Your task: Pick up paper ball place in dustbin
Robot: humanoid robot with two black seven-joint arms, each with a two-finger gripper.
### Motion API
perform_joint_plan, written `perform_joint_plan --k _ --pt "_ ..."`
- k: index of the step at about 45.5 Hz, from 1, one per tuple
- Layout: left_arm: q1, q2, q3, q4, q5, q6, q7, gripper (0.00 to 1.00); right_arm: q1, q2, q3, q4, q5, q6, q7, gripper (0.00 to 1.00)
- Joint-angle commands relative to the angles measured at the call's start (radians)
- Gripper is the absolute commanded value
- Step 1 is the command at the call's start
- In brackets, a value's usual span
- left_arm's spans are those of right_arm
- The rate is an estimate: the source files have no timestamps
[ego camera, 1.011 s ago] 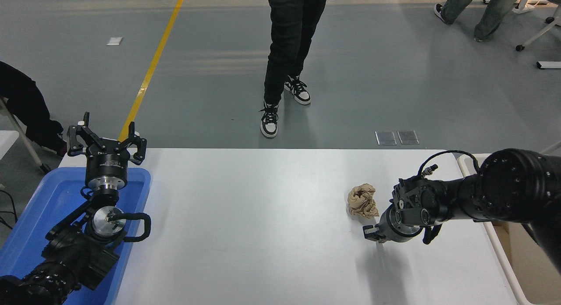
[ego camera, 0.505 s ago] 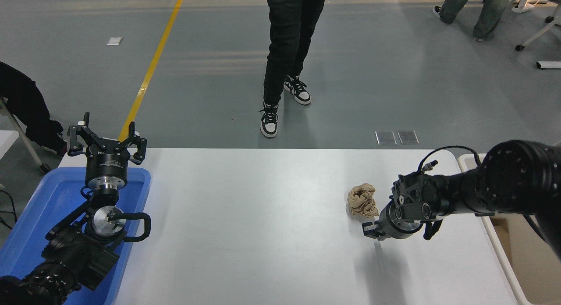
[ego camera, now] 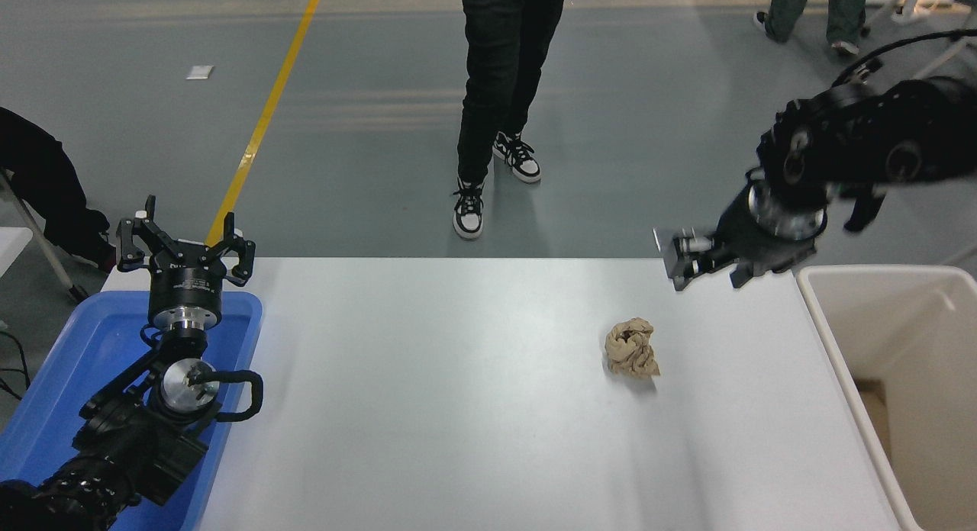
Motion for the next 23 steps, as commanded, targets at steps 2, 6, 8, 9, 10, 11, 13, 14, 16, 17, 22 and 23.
perform_joint_plan --k 2,6,8,9,10,11,13,14,16,17,22,23 --pt "0.0 0.0 0.0 0.0 0.0 0.0 0.0 0.99 0.196 -0.036 0.012 0.029 -0.001 0.084 -0.017 1.0" --pt "0.0 0.0 0.0 0.0 0.0 0.0 0.0 0.99 0.231 -0.017 0.014 0.043 0.003 0.084 -0.017 1.0" --pt "0.0 0.0 0.0 0.0 0.0 0.0 0.0 0.99 0.246 -0.009 0.023 0.044 0.011 0.084 -0.015 1.0" --pt "0.0 0.0 0.0 0.0 0.0 0.0 0.0 0.99 0.251 -0.006 0.026 0.044 0.014 0.084 -0.015 1.0" --pt "0.0 0.0 0.0 0.0 0.0 0.0 0.0 0.99 0.253 -0.005 0.029 0.044 0.019 0.084 -0.015 1.0" --pt "0.0 0.0 0.0 0.0 0.0 0.0 0.0 0.99 0.253 -0.005 0.032 0.043 0.025 0.084 -0.015 1.0" --pt "0.0 0.0 0.0 0.0 0.0 0.0 0.0 0.99 0.248 0.0 0.043 0.035 0.042 0.084 -0.015 1.0" --pt "0.0 0.0 0.0 0.0 0.0 0.0 0.0 0.99 0.246 0.004 0.047 0.034 0.049 0.084 -0.014 1.0" --pt "0.0 0.0 0.0 0.0 0.0 0.0 0.0 0.99 0.242 0.014 0.054 0.026 0.059 0.084 -0.015 1.0" --pt "0.0 0.0 0.001 0.0 0.0 0.0 0.0 0.99 0.239 0.02 0.055 0.024 0.059 0.084 -0.015 1.0" --pt "0.0 0.0 0.001 0.0 0.0 0.0 0.0 0.99 0.201 0.041 0.055 0.011 0.057 0.084 -0.015 1.0" --pt "0.0 0.0 0.001 0.0 0.0 0.0 0.0 0.99 0.188 0.047 0.055 0.003 0.059 0.084 -0.015 1.0"
